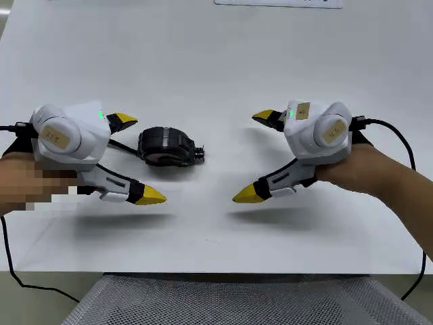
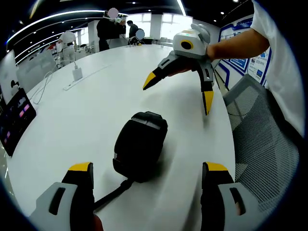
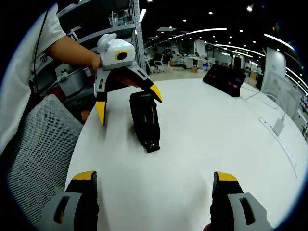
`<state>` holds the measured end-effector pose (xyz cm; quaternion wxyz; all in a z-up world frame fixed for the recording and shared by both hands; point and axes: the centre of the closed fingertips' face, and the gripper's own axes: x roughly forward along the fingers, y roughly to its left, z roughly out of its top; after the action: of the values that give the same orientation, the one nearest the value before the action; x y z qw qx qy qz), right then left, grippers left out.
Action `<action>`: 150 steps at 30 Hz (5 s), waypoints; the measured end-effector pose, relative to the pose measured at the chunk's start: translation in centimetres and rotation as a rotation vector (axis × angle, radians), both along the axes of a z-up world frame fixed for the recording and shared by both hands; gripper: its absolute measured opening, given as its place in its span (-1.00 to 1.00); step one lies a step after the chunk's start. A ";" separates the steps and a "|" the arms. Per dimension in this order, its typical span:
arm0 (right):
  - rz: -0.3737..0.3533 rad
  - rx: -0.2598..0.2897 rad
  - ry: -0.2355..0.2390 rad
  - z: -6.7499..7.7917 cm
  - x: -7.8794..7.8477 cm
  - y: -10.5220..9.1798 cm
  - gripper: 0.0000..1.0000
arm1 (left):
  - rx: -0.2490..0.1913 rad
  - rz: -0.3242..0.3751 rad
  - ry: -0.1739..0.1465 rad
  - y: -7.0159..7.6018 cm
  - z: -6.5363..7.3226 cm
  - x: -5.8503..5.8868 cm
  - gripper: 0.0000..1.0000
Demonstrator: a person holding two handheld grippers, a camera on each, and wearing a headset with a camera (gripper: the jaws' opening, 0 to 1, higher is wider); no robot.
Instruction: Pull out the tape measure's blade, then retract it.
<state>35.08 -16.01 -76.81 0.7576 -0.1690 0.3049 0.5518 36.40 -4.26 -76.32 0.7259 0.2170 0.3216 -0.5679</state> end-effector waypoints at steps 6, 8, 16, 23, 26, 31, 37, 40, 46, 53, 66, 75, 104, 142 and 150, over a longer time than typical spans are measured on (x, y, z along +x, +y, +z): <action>0.017 0.008 0.009 -0.2 0.4 0.8 0.92 | 0.004 -0.032 0.013 -0.3 -0.3 0.2 0.47; 0.022 0.011 0.007 -0.3 0.4 0.9 0.85 | 0.008 -0.038 0.016 -0.3 -0.4 0.3 0.39; 0.034 0.022 0.012 -0.8 0.6 1.7 0.60 | 0.012 -0.071 0.009 -0.3 -0.6 0.7 -0.04; 0.042 0.039 0.014 -1.0 0.7 2.2 0.29 | 0.006 -0.073 0.004 -0.3 -0.6 1.0 -0.32; 0.052 0.040 0.004 -1.1 0.8 2.4 0.16 | 0.005 -0.069 -0.007 -0.2 -0.6 1.4 -0.43; 0.055 0.044 0.000 -1.3 0.9 2.9 0.07 | 0.007 -0.081 -0.015 -0.2 -0.7 1.4 -0.44; 0.046 0.054 0.011 -1.3 1.1 3.7 -0.24 | 0.008 -0.080 -0.015 -0.3 -0.7 1.4 -0.44; 0.035 0.065 0.013 -1.3 1.3 4.0 -0.23 | 0.010 -0.079 -0.016 -0.3 -0.8 1.4 -0.44; 0.051 0.060 0.014 -1.6 1.2 4.7 -0.34 | 0.016 -0.081 -0.014 -0.4 -1.0 1.5 -0.43; 0.066 0.067 -0.006 -1.6 1.7 5.4 -0.52 | 0.021 -0.082 -0.016 -0.4 -1.1 1.5 -0.43; 0.127 0.060 -0.037 -2.3 1.7 6.5 -0.74 | 0.024 -0.085 -0.017 -0.3 -1.2 1.5 -0.43; 0.149 0.058 -0.061 -2.3 1.6 6.4 -0.76 | 0.024 -0.091 -0.017 -0.3 -1.2 1.5 -0.44; 0.162 0.028 -0.092 -2.4 1.6 6.3 -0.81 | 0.048 -0.116 -0.029 -0.2 -1.2 1.5 -0.48; 0.145 0.005 -0.076 -2.1 0.7 2.6 -0.80 | 0.041 -0.110 -0.013 -0.3 -1.3 1.4 -0.47; 0.140 0.004 -0.065 -2.1 0.7 2.1 -0.80 | 0.040 -0.110 -0.013 -0.4 -1.4 1.4 -0.47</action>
<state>35.75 -13.92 -78.94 0.7272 -0.2062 0.2663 0.5981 37.78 -4.61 -77.67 0.6913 0.2527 0.3158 -0.5988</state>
